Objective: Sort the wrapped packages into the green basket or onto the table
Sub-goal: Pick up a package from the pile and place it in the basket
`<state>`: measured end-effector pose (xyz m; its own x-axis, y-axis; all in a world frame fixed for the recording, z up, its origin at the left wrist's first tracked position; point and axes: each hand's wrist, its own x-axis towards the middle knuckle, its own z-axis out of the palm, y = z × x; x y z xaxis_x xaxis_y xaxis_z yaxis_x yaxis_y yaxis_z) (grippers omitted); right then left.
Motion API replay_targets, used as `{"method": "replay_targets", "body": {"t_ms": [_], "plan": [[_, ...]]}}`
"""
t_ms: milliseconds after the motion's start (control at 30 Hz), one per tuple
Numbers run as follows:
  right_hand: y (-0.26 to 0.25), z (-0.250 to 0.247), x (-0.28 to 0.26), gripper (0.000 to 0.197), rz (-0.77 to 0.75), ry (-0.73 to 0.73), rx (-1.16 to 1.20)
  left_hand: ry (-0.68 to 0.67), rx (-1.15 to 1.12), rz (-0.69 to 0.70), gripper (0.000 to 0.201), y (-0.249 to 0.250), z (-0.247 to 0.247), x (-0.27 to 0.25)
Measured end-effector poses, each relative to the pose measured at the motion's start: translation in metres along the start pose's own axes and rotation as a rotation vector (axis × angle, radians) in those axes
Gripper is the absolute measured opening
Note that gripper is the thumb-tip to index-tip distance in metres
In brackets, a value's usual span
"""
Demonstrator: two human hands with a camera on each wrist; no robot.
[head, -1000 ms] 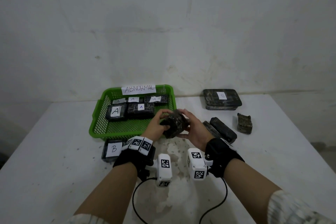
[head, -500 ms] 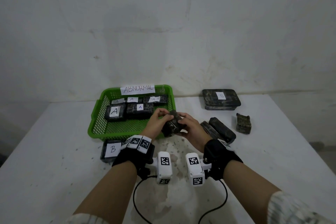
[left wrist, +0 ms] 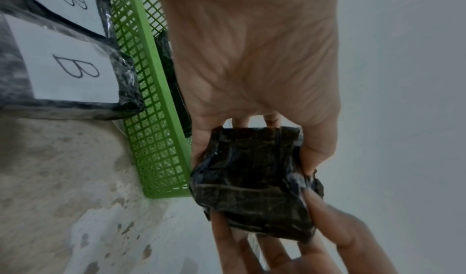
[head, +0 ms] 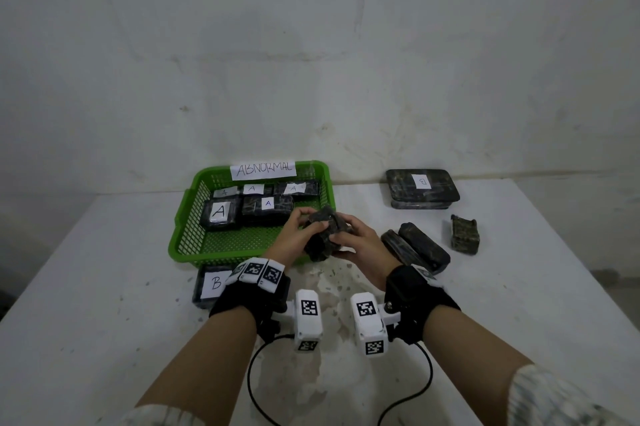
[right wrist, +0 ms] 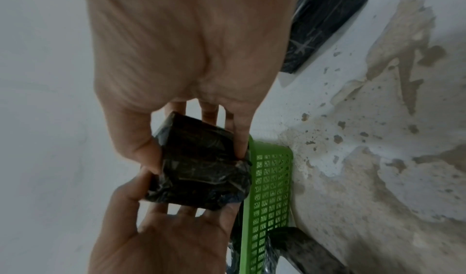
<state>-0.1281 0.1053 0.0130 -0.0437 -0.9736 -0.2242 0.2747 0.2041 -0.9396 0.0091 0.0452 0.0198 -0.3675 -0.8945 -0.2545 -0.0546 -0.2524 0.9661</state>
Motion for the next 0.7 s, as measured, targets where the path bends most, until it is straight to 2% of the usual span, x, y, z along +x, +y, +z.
{"method": "replay_targets", "body": {"t_ms": [67,167,300,367,467,533,600,700], "plan": [[0.000,-0.001,0.003,0.036,-0.003,0.049,-0.006,-0.012,-0.029,-0.029,0.024,0.001,0.000,-0.003],[0.000,-0.002,0.007,0.019,-0.013,0.206,-0.002,-0.034,-0.027,-0.073,0.035,0.003,0.000,-0.008],[0.000,-0.015,0.016,0.023,0.038,0.398,0.021,-0.102,0.072,-0.035,0.028,0.007,-0.001,-0.013],[0.000,-0.022,0.019,0.029,0.191,0.354,0.097,-0.126,0.093,-0.030,0.027,0.007,0.000,-0.013],[-0.005,-0.025,0.016,0.037,0.423,0.256,0.248,-0.129,0.144,0.018,0.036,0.007,0.001,-0.010],[-0.009,-0.025,0.013,0.035,0.443,0.224,0.247,-0.112,0.189,0.037,0.038,0.008,0.003,-0.009],[-0.010,-0.024,0.009,0.031,0.426,0.183,0.147,-0.106,0.215,0.003,0.035,0.007,0.004,-0.006],[-0.006,-0.020,0.007,0.031,0.400,0.144,-0.017,-0.138,0.068,-0.129,0.039,0.007,0.006,-0.004]]}}
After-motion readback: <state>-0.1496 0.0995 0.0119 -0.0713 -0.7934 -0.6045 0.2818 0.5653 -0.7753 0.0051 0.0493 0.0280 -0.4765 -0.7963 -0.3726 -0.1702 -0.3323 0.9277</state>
